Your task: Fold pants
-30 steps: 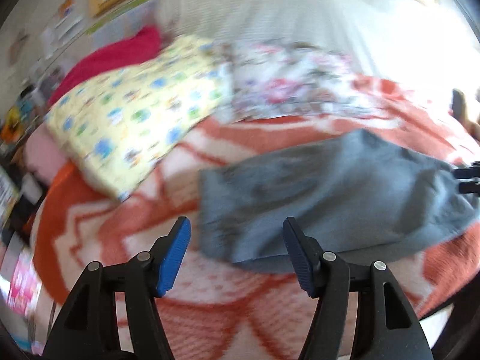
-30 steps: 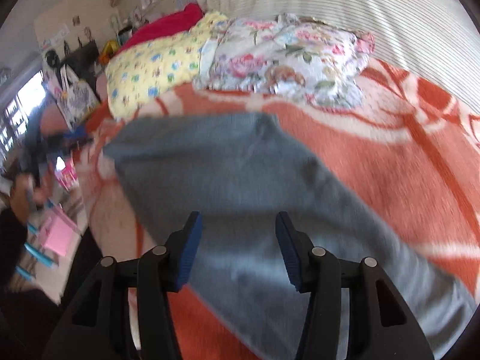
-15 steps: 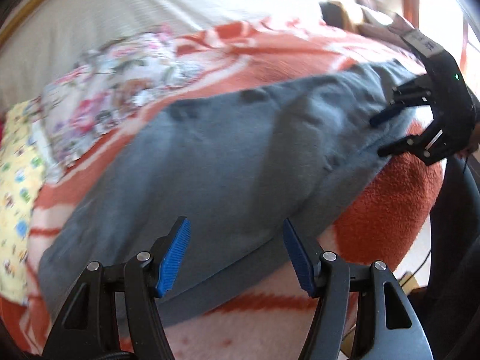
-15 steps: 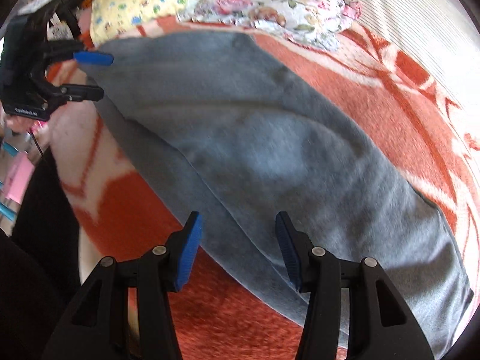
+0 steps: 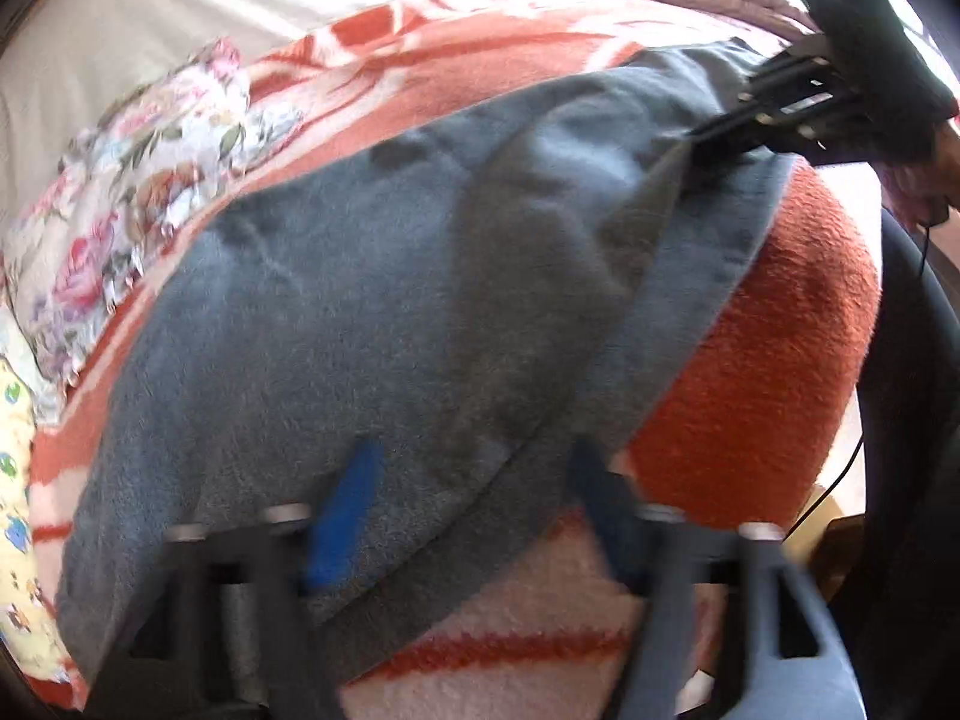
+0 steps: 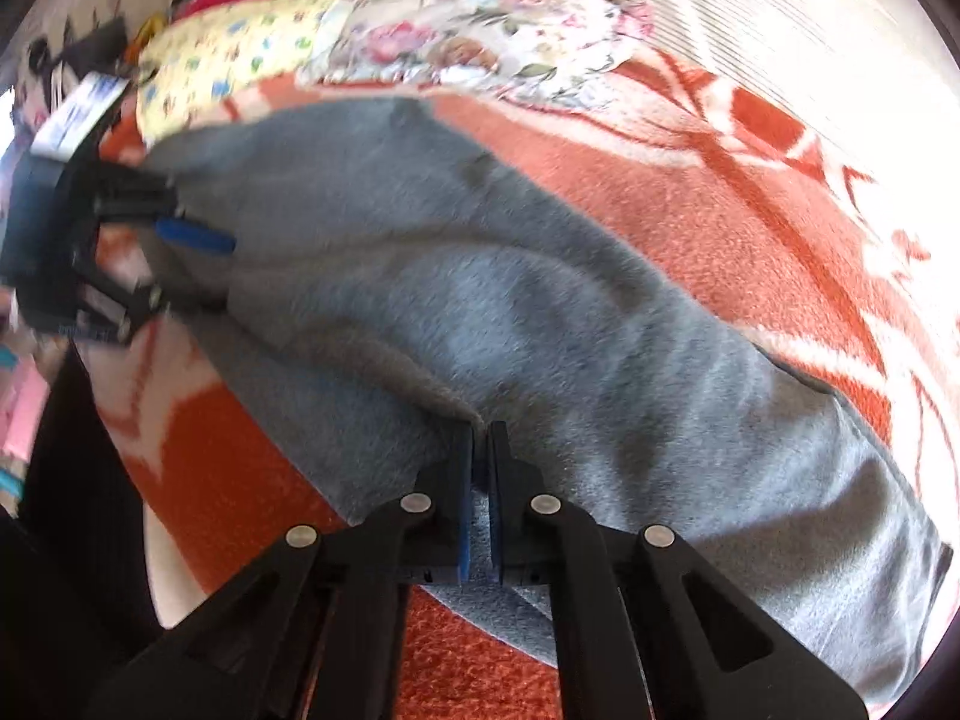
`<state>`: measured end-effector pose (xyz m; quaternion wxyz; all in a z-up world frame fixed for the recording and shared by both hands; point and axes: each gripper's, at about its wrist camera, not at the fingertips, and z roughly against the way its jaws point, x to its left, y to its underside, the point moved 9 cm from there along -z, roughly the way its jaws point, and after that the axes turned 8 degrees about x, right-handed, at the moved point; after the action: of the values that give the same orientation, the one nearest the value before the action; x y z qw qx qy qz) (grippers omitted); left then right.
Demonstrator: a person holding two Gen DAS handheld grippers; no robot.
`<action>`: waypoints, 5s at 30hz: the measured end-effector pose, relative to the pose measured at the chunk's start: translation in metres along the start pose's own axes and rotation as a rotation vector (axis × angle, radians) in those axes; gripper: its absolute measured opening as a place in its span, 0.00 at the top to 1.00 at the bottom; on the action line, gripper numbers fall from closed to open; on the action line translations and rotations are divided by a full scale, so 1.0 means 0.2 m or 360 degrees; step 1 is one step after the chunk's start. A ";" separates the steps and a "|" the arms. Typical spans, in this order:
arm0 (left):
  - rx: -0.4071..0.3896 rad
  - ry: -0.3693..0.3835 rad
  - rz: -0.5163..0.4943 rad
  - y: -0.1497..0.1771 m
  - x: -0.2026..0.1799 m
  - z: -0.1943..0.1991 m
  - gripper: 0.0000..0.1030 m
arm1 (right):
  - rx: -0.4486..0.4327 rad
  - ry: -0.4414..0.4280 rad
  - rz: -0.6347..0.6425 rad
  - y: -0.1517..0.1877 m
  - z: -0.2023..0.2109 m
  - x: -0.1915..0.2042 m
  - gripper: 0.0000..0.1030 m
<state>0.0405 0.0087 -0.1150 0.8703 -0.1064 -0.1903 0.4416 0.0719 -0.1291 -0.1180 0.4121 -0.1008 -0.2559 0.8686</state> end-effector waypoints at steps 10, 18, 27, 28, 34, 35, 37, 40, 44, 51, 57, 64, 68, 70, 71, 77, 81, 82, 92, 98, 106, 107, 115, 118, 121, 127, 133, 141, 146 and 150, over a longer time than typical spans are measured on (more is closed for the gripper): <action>0.0094 -0.0007 0.0018 -0.04 0.02 -0.13 0.66 | -0.0104 -0.0130 -0.0155 -0.01 0.10 -0.03 0.95; 0.0050 0.0001 0.0070 -0.01 0.04 0.03 0.98 | -0.0095 -0.0184 -0.0131 0.03 0.16 0.02 0.95; 0.0176 0.0056 0.0011 0.12 -0.03 -0.04 0.94 | 0.0087 -0.0249 -0.0174 0.17 0.02 0.06 0.85; 0.0170 0.0083 0.0017 0.11 -0.04 -0.01 0.90 | 0.0064 -0.0272 -0.0182 0.17 0.04 0.06 0.74; 0.0035 0.0184 0.0016 -0.07 -0.08 0.17 0.69 | -0.0157 -0.0256 -0.0363 0.21 0.26 -0.08 0.41; 0.0017 0.0209 0.0024 -0.12 -0.10 0.18 0.68 | -0.0176 -0.0225 -0.0409 0.23 0.28 -0.12 0.41; -0.0007 0.0250 0.0030 -0.21 -0.13 0.18 0.68 | -0.0196 -0.0190 -0.0506 0.28 0.32 -0.20 0.41; -0.0025 0.0294 0.0031 -0.36 -0.21 0.16 0.68 | -0.0221 -0.0124 -0.0705 0.39 0.37 -0.36 0.41; -0.0055 0.0354 0.0005 -0.60 -0.32 0.14 0.67 | -0.0277 -0.0043 -0.0993 0.59 0.45 -0.59 0.41; -0.0062 0.0456 -0.0113 -1.05 -0.54 0.06 0.57 | -0.0397 0.0067 -0.1348 0.87 0.61 -0.91 0.41; -0.0009 0.0481 -0.0252 -1.37 -0.77 -0.06 0.56 | -0.0545 0.0057 -0.1554 0.98 0.67 -1.11 0.41; 0.0044 0.0481 -0.0427 -1.66 -1.04 -0.20 0.51 | -0.0708 -0.0106 -0.1794 1.04 0.67 -1.25 0.41; 0.0093 0.0496 -0.0529 -1.78 -1.18 -0.29 0.50 | -0.0705 -0.0152 -0.1925 1.08 0.61 -1.33 0.40; 0.0126 0.0490 -0.0577 -1.84 -1.26 -0.35 0.50 | -0.0752 -0.0166 -0.1929 1.08 0.60 -1.36 0.40; 0.0142 0.0497 -0.0600 -1.87 -1.29 -0.38 0.50 | -0.0775 -0.0153 -0.1916 1.07 0.61 -1.37 0.40; 0.0249 0.0590 -0.0639 -2.05 -1.48 -0.53 0.50 | -0.0816 -0.0157 -0.1910 1.07 0.58 -1.46 0.69; 0.0263 0.0657 -0.0629 -2.11 -1.58 -0.56 0.53 | -0.0855 -0.0197 -0.1917 1.11 0.56 -1.48 0.91; 0.0257 0.0664 -0.0642 -2.12 -1.59 -0.55 0.62 | -0.0867 -0.0177 -0.1907 1.12 0.57 -1.49 0.91; 0.0242 0.0732 -0.0615 -2.17 -1.66 -0.52 0.80 | -0.0875 -0.0165 -0.1892 1.13 0.64 -1.58 0.91; 0.0219 0.0577 -0.0644 -2.15 -1.56 -0.53 0.45 | -0.0878 -0.0261 -0.1983 1.19 0.63 -1.58 0.83; 0.0249 0.0803 -0.0606 -2.16 -1.66 -0.53 0.85 | -0.0901 -0.0276 -0.1983 1.14 0.60 -1.59 0.83; 0.0264 0.0865 -0.0595 -2.15 -1.66 -0.52 0.86 | -0.0896 -0.0257 -0.1974 1.14 0.60 -1.59 0.84; 0.0072 0.1013 -0.0496 -2.17 -1.52 -0.29 0.90 | -0.0975 -0.0214 -0.1814 0.98 0.80 -1.48 0.89; -0.0036 0.1051 -0.0488 -2.15 -1.40 -0.13 0.90 | -0.1024 -0.0226 -0.1699 0.85 0.92 -1.41 0.89; -0.0143 0.1086 -0.0448 -2.11 -1.25 0.03 0.90 | -0.1069 -0.0271 -0.1553 0.68 1.02 -1.28 0.89; -0.0303 0.1111 -0.0290 -1.92 -0.90 0.25 0.90 | -0.1049 -0.0417 -0.1272 0.32 1.05 -0.96 0.89; -0.0391 0.1128 -0.0054 -1.65 -0.56 0.30 0.89 | -0.0960 -0.0580 -0.1094 0.06 0.93 -0.64 0.89; -0.0427 0.1116 0.0229 -1.28 -0.20 0.24 0.89 | -0.0779 -0.0764 -0.0919 -0.23 0.65 -0.28 0.89; -0.0375 0.1112 0.0393 -1.08 -0.05 0.10 0.89 | -0.0663 -0.0847 -0.0865 -0.30 0.46 -0.15 0.89; -0.0275 0.1097 0.0490 -0.93 0.01 -0.07 0.89 | -0.0546 -0.0869 -0.0865 -0.30 0.28 -0.09 0.89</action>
<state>0.1834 -0.0988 -0.0618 0.7947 -0.3487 0.0950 0.4877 0.1017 -0.1313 -0.0385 0.5204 0.1371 -0.5140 0.6679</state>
